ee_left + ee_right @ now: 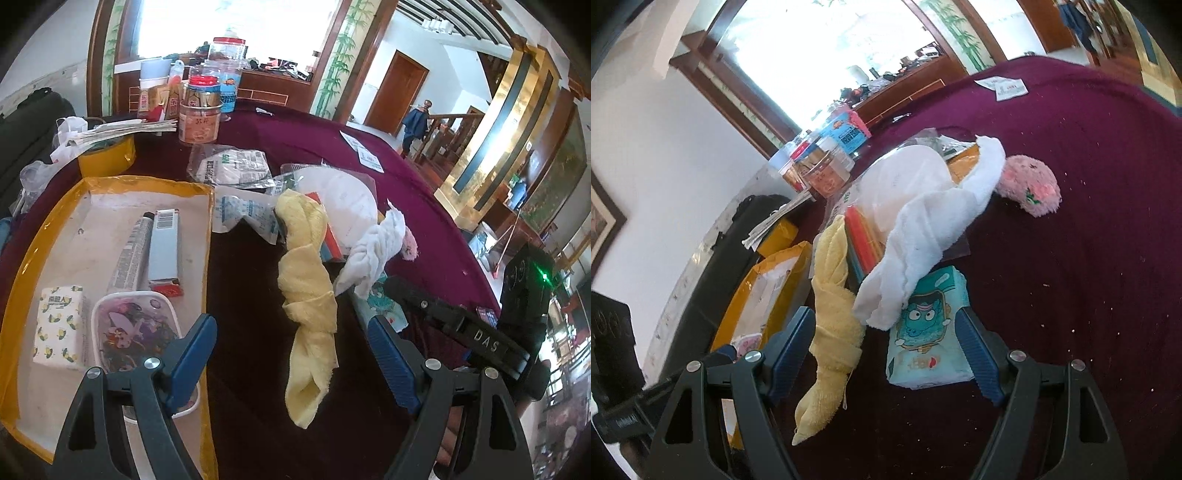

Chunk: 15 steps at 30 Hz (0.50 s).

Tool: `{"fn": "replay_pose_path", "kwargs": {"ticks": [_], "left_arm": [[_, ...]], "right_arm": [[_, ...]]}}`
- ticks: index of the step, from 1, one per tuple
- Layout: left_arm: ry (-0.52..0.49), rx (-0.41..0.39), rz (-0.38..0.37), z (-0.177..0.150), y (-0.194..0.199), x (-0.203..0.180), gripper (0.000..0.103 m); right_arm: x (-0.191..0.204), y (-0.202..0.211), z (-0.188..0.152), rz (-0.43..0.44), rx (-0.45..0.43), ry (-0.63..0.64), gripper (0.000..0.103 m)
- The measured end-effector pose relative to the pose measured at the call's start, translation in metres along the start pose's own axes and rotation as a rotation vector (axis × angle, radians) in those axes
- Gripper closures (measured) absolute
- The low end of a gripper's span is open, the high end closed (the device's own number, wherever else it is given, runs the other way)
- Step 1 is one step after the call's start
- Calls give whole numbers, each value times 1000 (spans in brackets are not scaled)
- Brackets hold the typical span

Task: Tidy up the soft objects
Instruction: 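Reach left gripper to yellow towel while right gripper reaches white cloth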

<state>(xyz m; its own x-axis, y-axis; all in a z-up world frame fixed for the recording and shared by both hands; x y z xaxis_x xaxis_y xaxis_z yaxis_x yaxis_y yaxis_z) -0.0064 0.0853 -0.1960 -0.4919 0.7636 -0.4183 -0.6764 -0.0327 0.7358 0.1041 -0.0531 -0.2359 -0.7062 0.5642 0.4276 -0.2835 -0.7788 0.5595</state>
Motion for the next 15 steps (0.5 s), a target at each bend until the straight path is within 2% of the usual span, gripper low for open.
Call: {"fn": "replay_pose_path", "kwargs": {"ticks": [10, 12, 15], "left_arm": [[-68, 84, 46, 6, -46, -20, 16], [-63, 107, 27, 10, -57, -23, 16], [-32, 125, 26, 17, -68, -20, 16]], "right_arm": [[-4, 0, 0, -17, 1, -21, 27], [-12, -1, -1, -41, 9, -59, 28], [-24, -2, -3, -1, 13, -133, 28]]}}
Point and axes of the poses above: each gripper's, at about its wrist camera, not at the fingertips, and y roughly against the way its jaws point, x to its left, z to its top, the point moved 6 cm from there along -y, roughly the way its jaws point, and after that the axes turned 14 degrees about y, right-handed, at the moved point
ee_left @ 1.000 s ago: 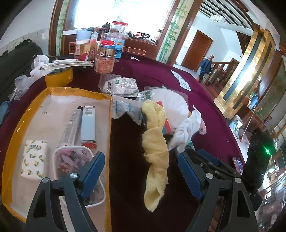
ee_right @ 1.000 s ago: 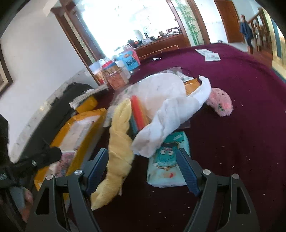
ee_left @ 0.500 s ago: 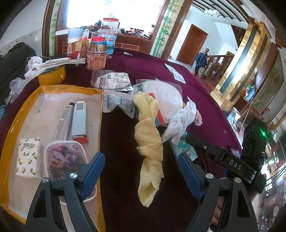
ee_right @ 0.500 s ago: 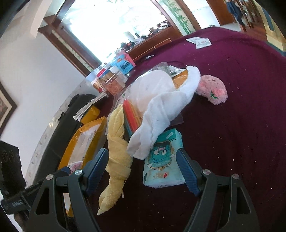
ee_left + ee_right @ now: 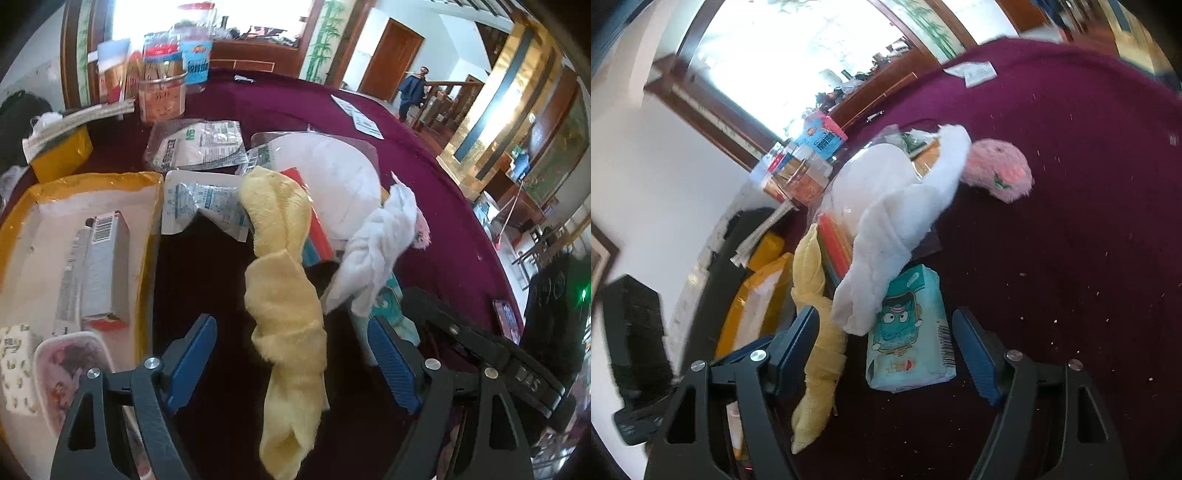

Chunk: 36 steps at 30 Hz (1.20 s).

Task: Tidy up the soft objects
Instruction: 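Reach left gripper to yellow towel while right gripper reaches white cloth, then close left gripper on yellow towel while right gripper closes on white cloth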

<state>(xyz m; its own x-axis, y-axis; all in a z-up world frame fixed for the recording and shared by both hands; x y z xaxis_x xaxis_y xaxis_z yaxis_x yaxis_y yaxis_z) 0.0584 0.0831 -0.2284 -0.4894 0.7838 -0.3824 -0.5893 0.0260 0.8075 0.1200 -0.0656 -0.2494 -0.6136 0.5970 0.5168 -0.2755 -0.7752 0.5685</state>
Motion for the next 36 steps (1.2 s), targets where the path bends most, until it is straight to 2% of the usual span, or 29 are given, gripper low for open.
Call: {"fn": "replay_pose_path", "kwargs": {"ticks": [3, 5, 6, 7, 8, 9, 11, 14, 25, 36], "left_arm": [[11, 12, 10, 3, -11, 4, 20], [8, 35, 11, 1, -17, 4, 27], [-9, 22, 38, 0, -19, 4, 29], [-24, 11, 50, -1, -19, 3, 36], [-30, 22, 46, -2, -21, 2, 47], [-26, 44, 38, -4, -24, 3, 52], [-27, 52, 31, -6, -25, 2, 57], [-48, 40, 38, -8, -21, 1, 60], [34, 42, -4, -10, -1, 17, 61], [12, 77, 5, -21, -9, 14, 61]], "right_arm": [[-4, 1, -1, -3, -8, -27, 28], [-4, 2, -1, -19, -13, -27, 28], [-4, 3, -1, -32, -14, -26, 28], [-3, 3, -1, -41, -14, -22, 28], [-2, 3, -1, -53, -11, -14, 28], [-1, 2, -1, -63, -8, -8, 28], [1, 2, 1, -85, -3, 5, 28], [3, 1, 3, -85, -5, 11, 28], [1, -4, 11, -104, 1, 3, 28], [-4, -14, 26, -141, 30, -9, 28]]}}
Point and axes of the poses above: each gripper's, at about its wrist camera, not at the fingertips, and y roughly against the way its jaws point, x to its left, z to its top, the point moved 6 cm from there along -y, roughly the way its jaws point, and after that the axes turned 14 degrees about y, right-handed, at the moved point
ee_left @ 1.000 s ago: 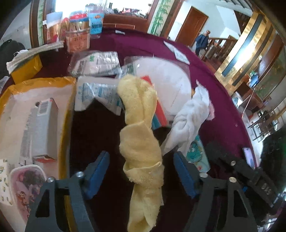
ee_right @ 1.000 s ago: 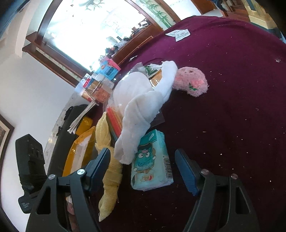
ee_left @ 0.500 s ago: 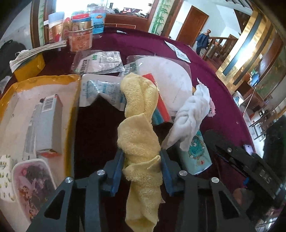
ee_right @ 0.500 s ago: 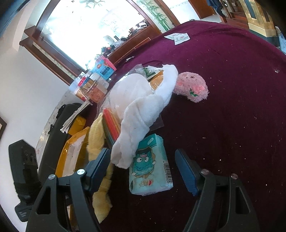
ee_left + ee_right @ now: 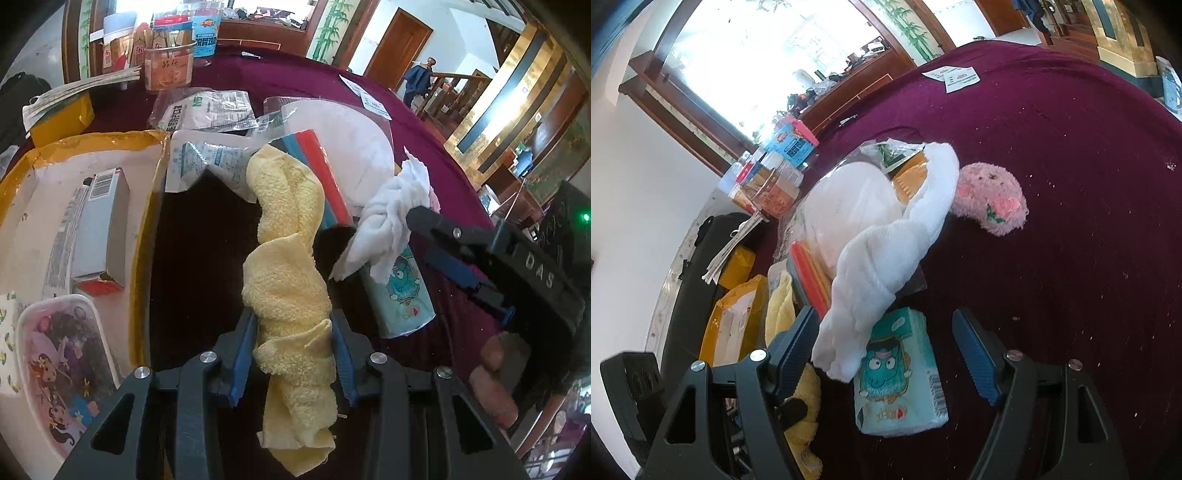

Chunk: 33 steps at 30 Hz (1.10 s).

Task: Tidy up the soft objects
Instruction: 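Close left gripper on yellow towel while right gripper closes on white cloth, then lift yellow towel and white cloth and carry both over the tray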

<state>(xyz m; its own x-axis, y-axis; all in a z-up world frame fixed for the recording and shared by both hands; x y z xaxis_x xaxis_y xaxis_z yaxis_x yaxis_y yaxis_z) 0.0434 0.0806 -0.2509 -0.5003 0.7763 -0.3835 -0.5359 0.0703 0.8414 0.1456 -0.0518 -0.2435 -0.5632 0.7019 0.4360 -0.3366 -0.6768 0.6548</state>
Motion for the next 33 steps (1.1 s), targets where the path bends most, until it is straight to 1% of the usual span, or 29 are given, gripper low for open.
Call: {"fn": "replay_pose_path", "kwargs": {"ticks": [5, 8, 9, 12, 14, 17, 23, 30, 33], "left_arm": [[3, 19, -16, 0, -5, 3, 60], [2, 48, -27, -3, -11, 1, 60], [0, 43, -26, -4, -12, 1, 60], [4, 38, -26, -4, -12, 2, 60], [2, 38, -28, -4, -12, 3, 60], [2, 36, -26, -5, -12, 3, 60], [-8, 24, -13, -6, -12, 2, 59], [-13, 11, -5, -6, -13, 0, 59], [6, 9, -13, -6, -12, 1, 60]], "right_arm": [[-3, -6, 11, 9, 1, -24, 28], [-4, -15, 17, 15, 14, -42, 29], [-4, -18, 20, 19, 13, -49, 29], [-6, -25, 25, 3, 11, -60, 39], [-8, -27, 25, 0, 12, -70, 49], [-8, -25, 23, 8, 4, -76, 56], [-5, -11, 22, 25, -36, -71, 61], [13, 22, 12, 88, -149, 3, 62], [21, 30, 8, 108, -179, 34, 62]]}}
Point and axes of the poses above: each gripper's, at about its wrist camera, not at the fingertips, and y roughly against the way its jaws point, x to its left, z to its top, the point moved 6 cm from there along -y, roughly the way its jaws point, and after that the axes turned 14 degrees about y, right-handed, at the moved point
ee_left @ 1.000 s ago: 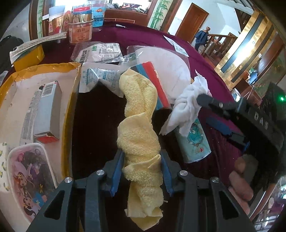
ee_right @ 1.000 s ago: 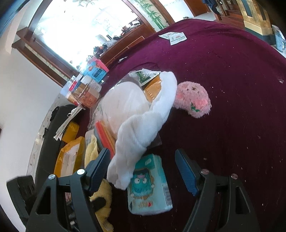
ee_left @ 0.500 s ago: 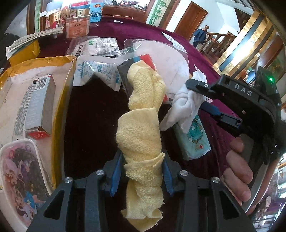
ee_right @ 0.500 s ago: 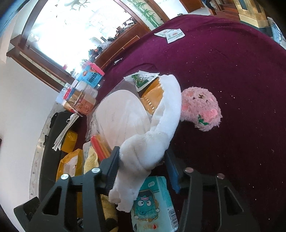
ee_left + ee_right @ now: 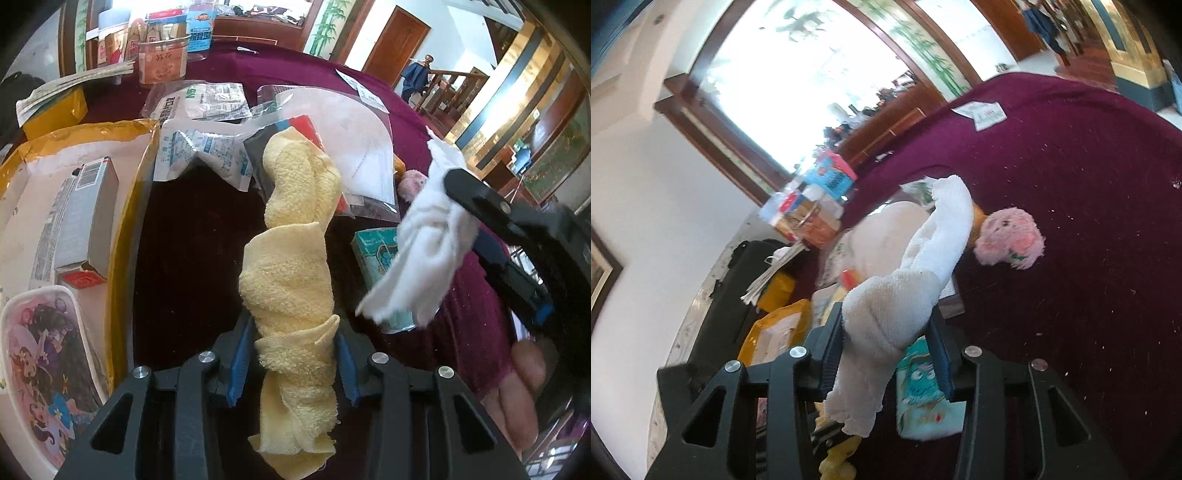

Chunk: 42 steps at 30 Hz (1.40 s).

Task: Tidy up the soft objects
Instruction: 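Lift yellow towel and white cloth and carry both over the tray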

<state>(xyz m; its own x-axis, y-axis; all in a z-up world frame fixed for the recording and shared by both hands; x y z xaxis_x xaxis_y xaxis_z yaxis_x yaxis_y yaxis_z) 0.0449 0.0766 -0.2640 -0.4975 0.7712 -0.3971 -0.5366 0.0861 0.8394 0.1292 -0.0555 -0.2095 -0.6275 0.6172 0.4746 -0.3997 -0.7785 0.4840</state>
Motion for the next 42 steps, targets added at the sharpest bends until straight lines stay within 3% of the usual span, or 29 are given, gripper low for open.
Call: {"fn": "replay_pose_path", "kwargs": {"ticks": [4, 26, 42], "left_arm": [[15, -2, -24, 0, 5, 0, 64], [85, -77, -177, 10, 71, 1, 65], [156, -161, -226, 24, 123, 33, 65]], "right_arm": [[9, 5, 1, 20, -17, 30, 62], [18, 13, -2, 14, -37, 66, 62], [70, 7, -12, 76, -5, 179, 62]]}}
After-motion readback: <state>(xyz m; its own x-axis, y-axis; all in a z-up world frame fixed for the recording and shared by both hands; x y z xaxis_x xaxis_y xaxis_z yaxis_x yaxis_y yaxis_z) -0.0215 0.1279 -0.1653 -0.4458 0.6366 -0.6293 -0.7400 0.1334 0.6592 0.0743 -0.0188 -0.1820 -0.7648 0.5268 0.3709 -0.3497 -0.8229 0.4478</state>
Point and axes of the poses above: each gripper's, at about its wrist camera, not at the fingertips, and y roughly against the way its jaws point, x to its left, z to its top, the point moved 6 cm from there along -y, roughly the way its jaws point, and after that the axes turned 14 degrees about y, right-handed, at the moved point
